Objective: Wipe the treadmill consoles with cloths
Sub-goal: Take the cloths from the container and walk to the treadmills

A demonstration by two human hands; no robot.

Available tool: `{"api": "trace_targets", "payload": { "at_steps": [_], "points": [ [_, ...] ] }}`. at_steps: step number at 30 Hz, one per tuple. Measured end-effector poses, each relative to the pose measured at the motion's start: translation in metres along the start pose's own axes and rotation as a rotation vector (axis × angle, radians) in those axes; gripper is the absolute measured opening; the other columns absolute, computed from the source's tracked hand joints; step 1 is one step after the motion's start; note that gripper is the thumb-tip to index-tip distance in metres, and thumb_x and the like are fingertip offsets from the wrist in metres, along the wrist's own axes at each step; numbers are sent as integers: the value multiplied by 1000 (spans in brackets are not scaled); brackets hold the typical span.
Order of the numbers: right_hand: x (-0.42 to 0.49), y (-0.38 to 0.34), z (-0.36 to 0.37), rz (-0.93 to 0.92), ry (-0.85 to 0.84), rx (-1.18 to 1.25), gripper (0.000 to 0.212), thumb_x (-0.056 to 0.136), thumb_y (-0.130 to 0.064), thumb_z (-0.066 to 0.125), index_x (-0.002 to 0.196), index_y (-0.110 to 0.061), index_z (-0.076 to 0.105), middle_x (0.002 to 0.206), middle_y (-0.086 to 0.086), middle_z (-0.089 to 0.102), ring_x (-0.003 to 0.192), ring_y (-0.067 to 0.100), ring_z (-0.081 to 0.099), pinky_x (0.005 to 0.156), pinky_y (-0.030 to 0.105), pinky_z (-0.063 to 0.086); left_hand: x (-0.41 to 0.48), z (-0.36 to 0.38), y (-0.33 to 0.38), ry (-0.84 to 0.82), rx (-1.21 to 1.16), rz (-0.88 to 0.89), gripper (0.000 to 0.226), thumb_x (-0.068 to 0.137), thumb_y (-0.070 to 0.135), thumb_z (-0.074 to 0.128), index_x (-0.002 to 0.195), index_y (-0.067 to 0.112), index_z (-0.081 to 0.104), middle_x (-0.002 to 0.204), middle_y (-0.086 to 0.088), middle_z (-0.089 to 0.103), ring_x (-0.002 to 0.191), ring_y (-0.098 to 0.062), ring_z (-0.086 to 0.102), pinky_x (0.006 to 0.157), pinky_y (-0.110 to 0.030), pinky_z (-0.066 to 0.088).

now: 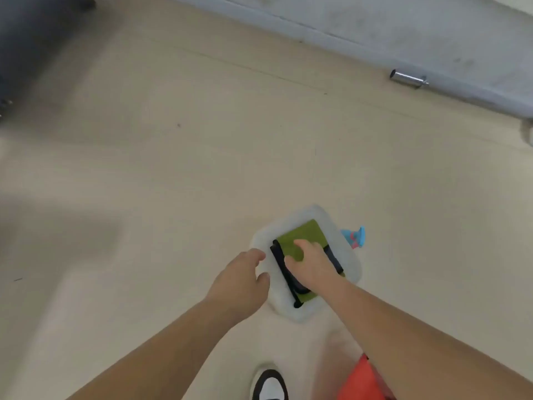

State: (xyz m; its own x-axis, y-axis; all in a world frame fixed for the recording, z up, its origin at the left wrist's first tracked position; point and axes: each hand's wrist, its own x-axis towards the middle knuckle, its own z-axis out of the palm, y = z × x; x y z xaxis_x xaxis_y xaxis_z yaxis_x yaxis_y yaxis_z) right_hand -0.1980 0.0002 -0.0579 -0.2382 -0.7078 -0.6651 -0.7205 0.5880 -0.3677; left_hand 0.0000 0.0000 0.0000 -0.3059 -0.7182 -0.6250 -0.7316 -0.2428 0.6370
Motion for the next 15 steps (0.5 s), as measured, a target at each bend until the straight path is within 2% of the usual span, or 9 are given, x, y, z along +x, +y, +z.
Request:
{"api": "trace_targets", "payload": {
  "at_steps": [3,4,6,8,10,12,14,15],
  "points": [
    [28,0,23,7,-70,-210,77,97,-49,59,163,-39,21,167,9,8,146,40,30,108,47,43,23,13,-14,9,-42,3,47,103,30,50,150,32,42,146,11,49,121,-15,60,103,-38,51],
    [33,-1,30,16,-48,-291,75,96,-48,59,161,-41,21,163,9,7,144,41,26,100,46,45,25,14,-18,0,-51,-2,47,103,30,50,150,33,42,145,11,49,121,-14,60,102,-38,52],
    [42,2,42,-6,109,-388,58,97,-38,60,149,-39,33,149,10,19,131,39,31,84,42,46,21,19,-30,5,-74,-7,46,103,31,50,149,34,42,143,13,49,119,-12,59,100,-37,53],
    [46,10,40,-44,230,-356,37,98,-26,58,133,-31,45,134,9,32,118,36,41,80,41,46,12,17,-38,9,-69,-15,45,103,31,50,147,33,43,143,15,49,117,-10,59,101,-34,52],
    [45,14,27,-34,247,-199,21,96,-18,57,116,-23,51,120,9,48,104,34,53,81,42,49,-3,9,-40,14,-69,-26,44,103,31,51,146,33,44,142,16,50,116,-8,60,102,-32,50],
    [30,0,7,98,221,179,16,92,-11,55,101,-24,52,101,12,61,92,36,62,81,47,57,-26,-5,-37,37,-93,-23,42,103,31,51,144,35,45,140,19,50,108,1,61,99,-26,49],
    [1,-33,-16,225,203,596,20,92,-5,51,98,-24,55,101,17,65,90,37,67,74,51,63,-53,-25,-22,84,-148,-15,36,103,31,53,136,41,47,132,26,51,96,10,61,89,-16,48],
    [-18,-54,-28,248,178,767,21,92,-3,50,100,-21,57,102,17,66,88,35,67,67,47,63,-68,-36,-12,112,-188,-7,32,102,31,54,130,46,47,128,28,51,95,13,59,84,-11,46]
  ]
}}
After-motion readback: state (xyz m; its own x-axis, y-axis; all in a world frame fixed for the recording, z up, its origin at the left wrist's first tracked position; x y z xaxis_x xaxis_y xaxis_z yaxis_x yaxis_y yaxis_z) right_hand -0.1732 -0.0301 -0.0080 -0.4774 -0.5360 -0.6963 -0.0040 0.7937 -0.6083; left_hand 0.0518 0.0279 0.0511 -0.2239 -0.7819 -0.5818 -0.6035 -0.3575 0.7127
